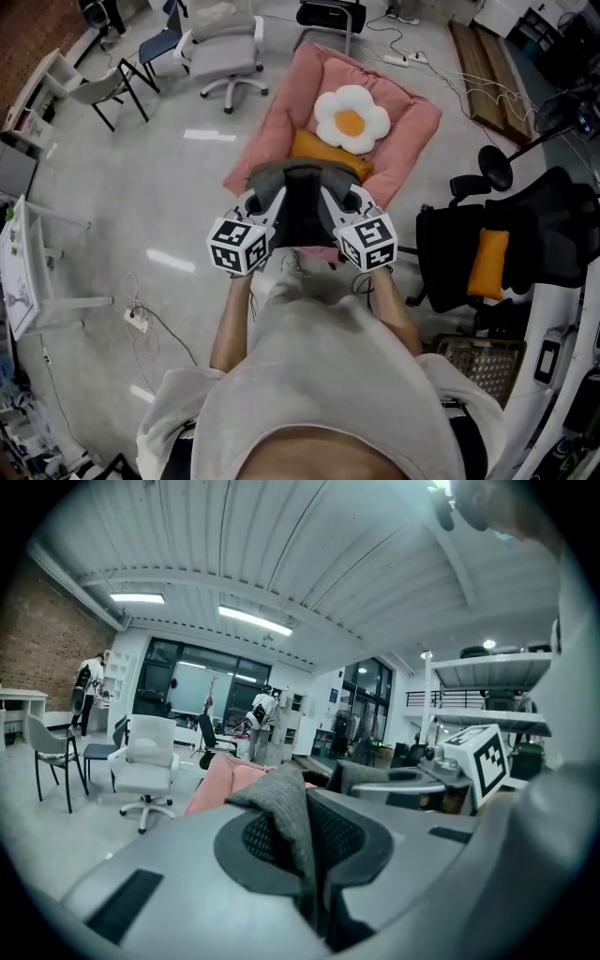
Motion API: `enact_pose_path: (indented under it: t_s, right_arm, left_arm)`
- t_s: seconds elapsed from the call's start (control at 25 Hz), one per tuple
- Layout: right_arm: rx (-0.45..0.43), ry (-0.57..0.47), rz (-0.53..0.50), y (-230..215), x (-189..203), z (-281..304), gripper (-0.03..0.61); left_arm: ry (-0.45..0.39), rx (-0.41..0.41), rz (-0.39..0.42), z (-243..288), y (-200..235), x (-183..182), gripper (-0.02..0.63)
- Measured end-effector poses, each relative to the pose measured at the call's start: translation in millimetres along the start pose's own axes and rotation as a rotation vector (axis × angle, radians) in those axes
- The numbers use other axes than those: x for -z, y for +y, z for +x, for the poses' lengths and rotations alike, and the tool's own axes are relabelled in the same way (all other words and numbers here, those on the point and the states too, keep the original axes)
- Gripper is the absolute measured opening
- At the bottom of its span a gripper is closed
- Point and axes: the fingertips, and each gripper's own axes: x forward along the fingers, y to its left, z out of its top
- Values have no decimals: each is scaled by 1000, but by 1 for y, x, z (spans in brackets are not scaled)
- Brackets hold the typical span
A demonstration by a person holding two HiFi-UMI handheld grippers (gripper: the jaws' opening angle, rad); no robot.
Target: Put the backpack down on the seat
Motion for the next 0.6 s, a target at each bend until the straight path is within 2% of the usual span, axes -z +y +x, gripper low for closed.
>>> enact_pose_path:
  t_s: [0.28,0.6]
  right_arm:
    - [32,35,17,-29,-6,53,26]
    - [57,91,59,-51,6,105,26]
  left_arm:
    - [23,39,-13,40,51,-12,35]
    - [84,72,-54,76,100,-3,35]
